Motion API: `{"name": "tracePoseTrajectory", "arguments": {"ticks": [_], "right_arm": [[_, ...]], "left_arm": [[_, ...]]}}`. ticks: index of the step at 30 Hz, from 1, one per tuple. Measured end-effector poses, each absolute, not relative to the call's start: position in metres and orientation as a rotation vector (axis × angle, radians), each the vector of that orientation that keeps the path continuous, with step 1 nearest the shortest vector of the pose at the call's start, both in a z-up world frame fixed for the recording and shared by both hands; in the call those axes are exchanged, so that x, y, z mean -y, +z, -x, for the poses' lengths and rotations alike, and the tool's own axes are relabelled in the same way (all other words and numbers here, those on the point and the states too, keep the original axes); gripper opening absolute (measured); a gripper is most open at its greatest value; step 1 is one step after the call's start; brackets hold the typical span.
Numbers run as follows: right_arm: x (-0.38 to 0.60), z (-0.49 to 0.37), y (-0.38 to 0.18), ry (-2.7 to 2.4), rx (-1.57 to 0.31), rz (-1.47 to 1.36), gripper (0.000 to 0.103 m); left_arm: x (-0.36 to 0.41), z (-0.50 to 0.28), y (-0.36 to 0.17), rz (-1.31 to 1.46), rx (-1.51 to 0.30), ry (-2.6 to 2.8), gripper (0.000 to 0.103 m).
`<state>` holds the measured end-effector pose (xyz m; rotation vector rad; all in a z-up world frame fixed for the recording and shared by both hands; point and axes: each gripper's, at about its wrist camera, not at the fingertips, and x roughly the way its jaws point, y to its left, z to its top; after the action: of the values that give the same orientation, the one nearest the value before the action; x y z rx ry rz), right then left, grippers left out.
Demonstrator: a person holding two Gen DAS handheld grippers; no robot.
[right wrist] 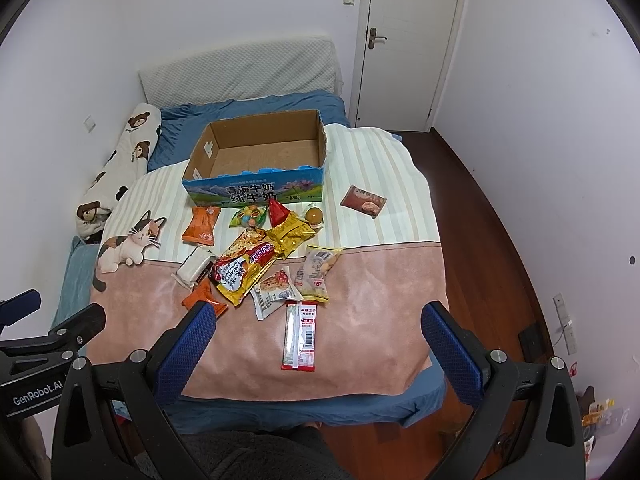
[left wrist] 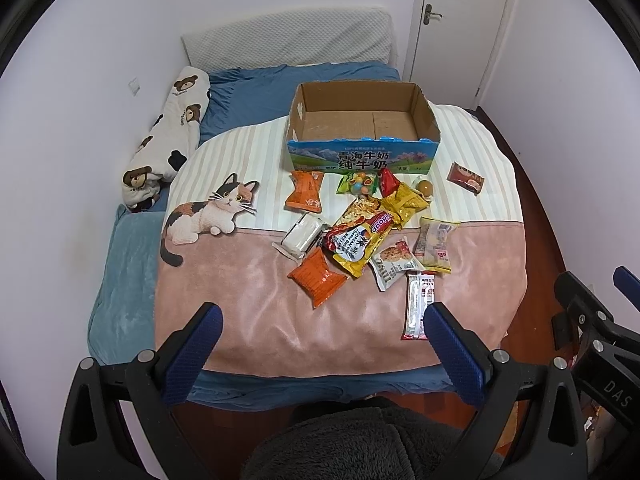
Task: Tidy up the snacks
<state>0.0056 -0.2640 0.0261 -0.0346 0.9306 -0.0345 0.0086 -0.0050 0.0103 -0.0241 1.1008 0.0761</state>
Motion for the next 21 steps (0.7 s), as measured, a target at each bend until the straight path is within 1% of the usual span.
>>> {"name": "tracePoseTrajectory", "arguments": {"ticks": [6,10,13,21], "right_arm": [[0.263,-0.007,0.022,-0.036,-0.938,0.022,0.103],[0.265,-0.024,0.004,-0.043,-0.965,-0.017,0.103],[0.267,-0.048,-0.023,-0.015,-1.025,-0.092,0.103],[0.24,-0.141,-0.121,0.035,-1.223,-0.301,0.103]], "left_arm": [[0.001,-0.018,0.008,0.021,-1.091,0.073,0.103],[-0.01,-0.036,-0.005,0.015,-1.058,0.114,0.103],[-0.02,-0.061,-0.029,-0.018,-1.075,0.162,0.103],[-0.059,-0.126,-0.132,-0.146,-1.197,0.282,0.103]]}}
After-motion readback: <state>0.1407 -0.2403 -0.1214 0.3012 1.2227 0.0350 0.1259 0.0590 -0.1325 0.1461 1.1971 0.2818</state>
